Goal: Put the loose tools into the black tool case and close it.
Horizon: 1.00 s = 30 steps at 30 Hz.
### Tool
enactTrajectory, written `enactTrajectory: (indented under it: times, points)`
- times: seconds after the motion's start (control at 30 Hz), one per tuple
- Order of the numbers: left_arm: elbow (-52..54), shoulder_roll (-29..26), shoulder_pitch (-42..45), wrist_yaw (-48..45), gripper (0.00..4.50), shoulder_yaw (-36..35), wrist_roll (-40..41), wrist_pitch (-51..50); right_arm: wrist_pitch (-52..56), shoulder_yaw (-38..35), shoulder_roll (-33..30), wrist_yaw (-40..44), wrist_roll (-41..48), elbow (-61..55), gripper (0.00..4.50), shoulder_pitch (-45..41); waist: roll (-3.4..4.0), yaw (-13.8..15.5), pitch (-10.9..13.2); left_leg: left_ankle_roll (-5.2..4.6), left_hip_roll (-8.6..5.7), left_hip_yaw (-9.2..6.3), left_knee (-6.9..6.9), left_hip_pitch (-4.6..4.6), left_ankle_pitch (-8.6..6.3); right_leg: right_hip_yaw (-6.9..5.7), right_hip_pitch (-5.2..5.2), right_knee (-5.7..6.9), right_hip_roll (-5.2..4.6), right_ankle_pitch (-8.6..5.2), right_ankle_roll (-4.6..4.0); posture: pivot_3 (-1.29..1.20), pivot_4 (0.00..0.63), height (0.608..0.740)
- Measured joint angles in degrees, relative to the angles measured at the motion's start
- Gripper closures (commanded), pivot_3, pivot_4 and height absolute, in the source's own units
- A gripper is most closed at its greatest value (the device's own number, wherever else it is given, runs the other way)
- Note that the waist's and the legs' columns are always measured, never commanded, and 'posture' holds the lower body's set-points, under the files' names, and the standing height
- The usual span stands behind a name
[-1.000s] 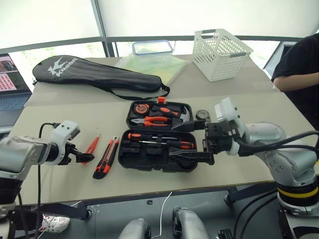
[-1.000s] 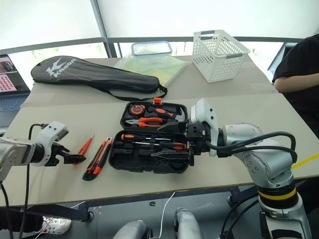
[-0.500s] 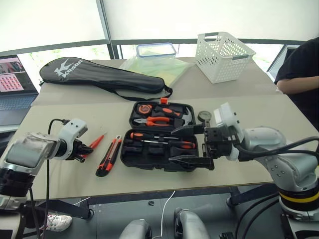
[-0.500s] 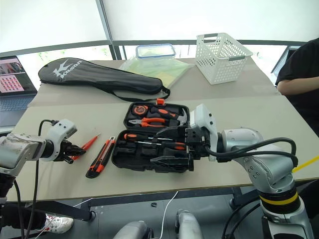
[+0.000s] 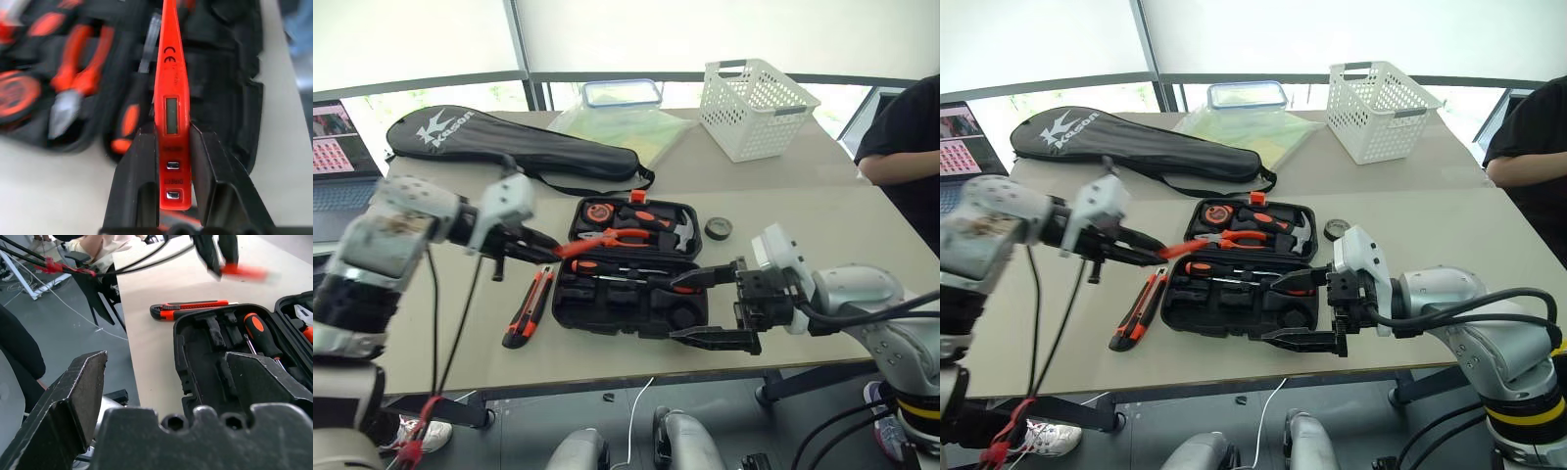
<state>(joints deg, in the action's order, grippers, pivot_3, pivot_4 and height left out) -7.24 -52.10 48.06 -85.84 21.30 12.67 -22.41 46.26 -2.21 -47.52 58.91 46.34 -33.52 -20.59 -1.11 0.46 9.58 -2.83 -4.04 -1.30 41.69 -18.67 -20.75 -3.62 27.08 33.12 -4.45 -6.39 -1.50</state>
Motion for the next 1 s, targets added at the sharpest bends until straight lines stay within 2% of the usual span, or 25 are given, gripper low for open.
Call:
enactTrajectory:
  times: [0.13, 0.23, 0.5, 0.8, 0.87, 0.9, 1.0]
  points:
    - [-6.9, 3.8, 2.8, -1.9, 4.08, 6.4, -8.0, 6.4, 0.0, -0.6, 0.2, -1.7, 0.4, -0.9, 0.0, 0.7, -0.03, 0.2, 0.0, -0.09, 0.05, -0.04, 0.03, -0.03, -0.03, 0.23, -0.01, 0.04, 0.07, 0.0, -0.03, 0.0, 0.15, 0.74]
    - [-11.2, 6.7, 4.8, -1.5, 4.08, 7.2, -12.0, 10.2, 0.0, -0.9, 0.3, -2.9, 1.7, -1.6, 0.0, 1.2, -0.03, 0.3, 0.0, -0.28, 0.05, -0.03, 0.11, -0.08, -0.13, 0.2, -0.01, 0.06, 0.08, 0.0, 0.01, 0.0, 0.15, 0.74]
    - [-13.9, 12.4, 6.3, -1.1, 4.08, 7.0, -14.8, 7.0, 0.0, -1.0, 0.1, -4.4, 2.3, -2.1, 0.0, 1.5, -0.03, 0.3, 0.0, -0.57, -0.03, -0.04, 0.5, -0.4, -0.24, -0.11, 0.01, 0.0, 0.13, 0.2, 0.36, 0.0, 0.15, 0.74]
    - [-13.7, 13.4, 6.3, -1.0, 4.08, 7.1, -17.6, 8.5, 0.0, -1.0, 0.1, -5.6, 3.5, -2.1, 0.0, 1.5, -0.02, 0.3, 0.0, -0.57, -0.02, -0.05, 0.54, -0.36, -0.25, -0.01, 0.01, 0.02, 0.08, 0.22, 0.38, 0.0, 0.15, 0.74]
    - [-13.5, 13.4, 6.3, -1.2, 3.07, 7.1, -17.9, 8.8, 0.0, -1.0, 0.1, -5.7, 3.5, -2.1, 0.0, 1.5, -0.02, 0.3, 0.0, -0.57, -0.02, -0.05, 0.56, -0.37, -0.25, 0.0, 0.01, 0.03, 0.08, 0.22, 0.38, 0.0, 0.15, 0.74]
    - [-13.4, 13.4, 6.3, -1.3, 2.86, 7.1, -18.0, 8.6, 0.0, -1.0, 0.1, -5.8, 3.5, -2.1, 0.0, 1.5, -0.02, 0.3, 0.0, -0.57, -0.02, -0.05, 0.55, -0.37, -0.25, -0.01, 0.01, 0.03, 0.08, 0.22, 0.38, 0.0, 0.15, 0.74]
    - [-12.5, 13.4, 6.3, -1.9, 1.76, 6.9, -18.0, 7.5, 0.0, -1.0, 0.1, -6.0, 3.5, -2.0, 0.0, 1.5, -0.03, 0.2, 0.0, -0.57, -0.02, -0.05, 0.54, -0.38, -0.25, -0.02, 0.01, 0.02, 0.09, 0.22, 0.38, 0.0, 0.15, 0.74]
